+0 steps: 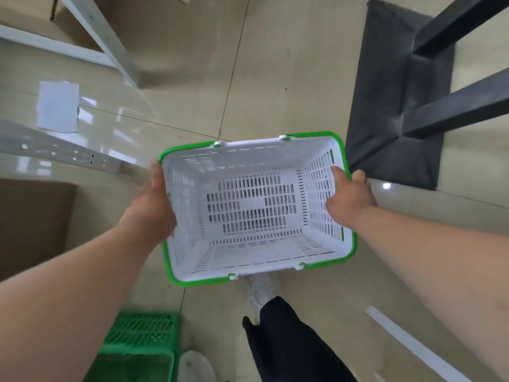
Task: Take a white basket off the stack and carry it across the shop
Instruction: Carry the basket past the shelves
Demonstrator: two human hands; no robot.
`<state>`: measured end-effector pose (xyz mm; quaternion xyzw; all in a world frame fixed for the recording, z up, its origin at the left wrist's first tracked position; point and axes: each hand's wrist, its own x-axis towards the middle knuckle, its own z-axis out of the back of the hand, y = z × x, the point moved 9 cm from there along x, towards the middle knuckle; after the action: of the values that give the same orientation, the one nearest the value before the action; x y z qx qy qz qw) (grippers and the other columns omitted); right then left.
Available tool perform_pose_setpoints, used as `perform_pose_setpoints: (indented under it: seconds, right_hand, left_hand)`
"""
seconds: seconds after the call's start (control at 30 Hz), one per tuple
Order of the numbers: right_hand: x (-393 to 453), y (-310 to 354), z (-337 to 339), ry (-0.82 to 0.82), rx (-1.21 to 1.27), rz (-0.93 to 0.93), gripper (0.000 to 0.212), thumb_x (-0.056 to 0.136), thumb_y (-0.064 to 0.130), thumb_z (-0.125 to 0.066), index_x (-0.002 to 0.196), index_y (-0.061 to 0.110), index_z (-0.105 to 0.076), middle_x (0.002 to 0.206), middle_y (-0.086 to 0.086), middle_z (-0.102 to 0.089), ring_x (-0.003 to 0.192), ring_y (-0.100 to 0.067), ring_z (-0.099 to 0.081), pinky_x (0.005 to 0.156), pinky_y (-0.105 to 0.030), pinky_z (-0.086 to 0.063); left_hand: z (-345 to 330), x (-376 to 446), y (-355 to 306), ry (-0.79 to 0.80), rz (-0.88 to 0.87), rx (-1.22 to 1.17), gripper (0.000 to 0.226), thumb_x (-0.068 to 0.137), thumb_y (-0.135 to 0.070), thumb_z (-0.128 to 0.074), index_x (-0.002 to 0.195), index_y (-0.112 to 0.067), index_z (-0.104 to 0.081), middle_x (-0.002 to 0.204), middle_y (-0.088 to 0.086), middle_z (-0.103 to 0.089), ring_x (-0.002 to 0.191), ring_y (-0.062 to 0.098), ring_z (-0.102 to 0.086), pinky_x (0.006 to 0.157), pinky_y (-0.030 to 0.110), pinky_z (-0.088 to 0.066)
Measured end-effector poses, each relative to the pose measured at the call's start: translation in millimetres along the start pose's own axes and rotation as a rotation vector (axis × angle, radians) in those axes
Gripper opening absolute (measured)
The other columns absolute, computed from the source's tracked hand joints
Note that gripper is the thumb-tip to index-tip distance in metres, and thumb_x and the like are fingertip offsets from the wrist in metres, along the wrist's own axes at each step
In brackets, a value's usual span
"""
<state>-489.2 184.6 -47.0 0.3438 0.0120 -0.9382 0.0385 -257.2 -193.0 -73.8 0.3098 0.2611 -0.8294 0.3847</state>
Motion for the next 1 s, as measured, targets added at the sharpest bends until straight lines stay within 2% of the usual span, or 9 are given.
perform_pose_setpoints:
  seconds: [0.1, 0.2, 0.27, 0.4, 0.47, 0.53, 0.7, 0.93, 1.0]
  right_hand:
    - [11.2, -10.9, -24.9, 0.053, 0.013, -0.049, 0.086, 0.088, 0.024, -0.058, 0.162, 0.042, -0.016, 0.148, -0.02, -0.028, 0.137, -0.043, -0.034, 0.109, -0.044, -0.041]
    - [20.5, -19.3, -48.7, 0.168, 0.149, -0.091, 0.091, 0.09, 0.022, -0.06, 0.163, 0.046, -0.012, 0.148, -0.021, -0.044, 0.128, -0.037, -0.053, 0.103, -0.035, -0.047]
    - [21.9, -23.4, -52.7, 0.172, 0.193, -0.1, 0.09, 0.089, 0.012, -0.054, 0.162, 0.047, -0.015, 0.138, -0.018, -0.054, 0.116, -0.035, -0.06, 0.096, -0.037, -0.052]
    - [9.2, -19.7, -47.0, 0.129, 0.165, -0.078, 0.091, 0.09, 0.006, -0.046, 0.162, 0.049, -0.01, 0.136, -0.018, -0.051, 0.103, -0.031, -0.056, 0.095, -0.035, -0.05]
    - [-3.5, -9.7, -40.0, 0.116, 0.144, -0.067, 0.091, 0.091, 0.006, -0.046, 0.162, 0.049, -0.008, 0.141, -0.017, -0.046, 0.105, -0.031, -0.054, 0.095, -0.034, -0.048]
    - [-20.5, 3.3, -29.8, 0.117, 0.12, -0.052, 0.093, 0.091, 0.005, -0.047, 0.162, 0.049, -0.006, 0.143, -0.017, -0.045, 0.102, -0.031, -0.054, 0.092, -0.035, -0.05]
    - [-76.8, 42.9, 19.2, 0.071, 0.057, 0.049, 0.09, 0.092, 0.005, -0.046, 0.164, 0.043, -0.008, 0.145, -0.022, -0.045, 0.11, -0.036, -0.055, 0.091, -0.035, -0.046]
    - [-193.7, 101.3, 93.1, 0.044, -0.03, 0.261, 0.093, 0.093, 0.002, -0.045, 0.163, 0.047, -0.002, 0.131, -0.024, -0.053, 0.113, -0.039, -0.054, 0.09, -0.037, -0.043]
    - [-227.6, 119.7, 102.9, 0.052, -0.059, 0.321, 0.098, 0.093, 0.001, -0.045, 0.161, 0.051, 0.005, 0.129, -0.024, -0.053, 0.108, -0.039, -0.056, 0.083, -0.034, -0.04]
  left_hand:
    - [-16.4, 11.3, 4.1, 0.006, -0.001, -0.047, 0.116, 0.092, -0.008, -0.052, 0.159, -0.044, 0.035, 0.142, 0.021, -0.06, 0.104, 0.04, -0.066, 0.089, 0.052, -0.052]
    - [-31.9, 15.4, 5.6, 0.034, 0.077, -0.158, 0.109, 0.101, -0.012, -0.049, 0.155, -0.048, 0.038, 0.103, 0.023, -0.065, 0.073, 0.031, -0.059, 0.08, 0.048, -0.052]
    - [-35.2, 18.5, 9.5, 0.019, 0.092, -0.172, 0.104, 0.105, -0.026, -0.048, 0.151, -0.058, 0.039, 0.097, 0.024, -0.064, 0.077, 0.034, -0.065, 0.083, 0.053, -0.056]
    - [-35.4, 19.0, 34.4, 0.076, 0.167, -0.204, 0.077, 0.092, -0.071, -0.035, 0.159, -0.066, 0.002, 0.098, 0.022, -0.067, 0.081, 0.041, -0.067, 0.084, 0.057, -0.058]
    - [-20.5, 4.3, 36.9, 0.04, 0.129, -0.198, 0.098, 0.099, -0.038, -0.059, 0.163, -0.05, 0.014, 0.094, 0.019, -0.062, 0.077, 0.039, -0.065, 0.076, 0.049, -0.057]
    - [-0.4, -15.1, 39.5, -0.027, 0.07, -0.136, 0.115, 0.098, -0.003, -0.061, 0.161, -0.042, 0.027, 0.095, 0.018, -0.058, 0.078, 0.038, -0.066, 0.074, 0.047, -0.055]
    - [53.7, -88.6, 65.3, -0.003, 0.119, -0.165, 0.115, 0.1, -0.008, -0.052, 0.151, -0.054, 0.04, 0.098, 0.021, -0.07, 0.083, 0.041, -0.074, 0.079, 0.058, -0.063]
    - [130.7, -233.1, 127.8, -0.088, 0.168, -0.245, 0.137, 0.089, -0.011, -0.077, 0.16, -0.036, 0.037, 0.085, 0.013, -0.066, 0.063, 0.026, -0.058, 0.069, 0.045, -0.05]
    - [138.1, -274.6, 150.3, -0.124, 0.191, -0.294, 0.137, 0.088, -0.006, -0.077, 0.161, -0.038, 0.035, 0.099, 0.017, -0.069, 0.065, 0.027, -0.059, 0.068, 0.045, -0.05]
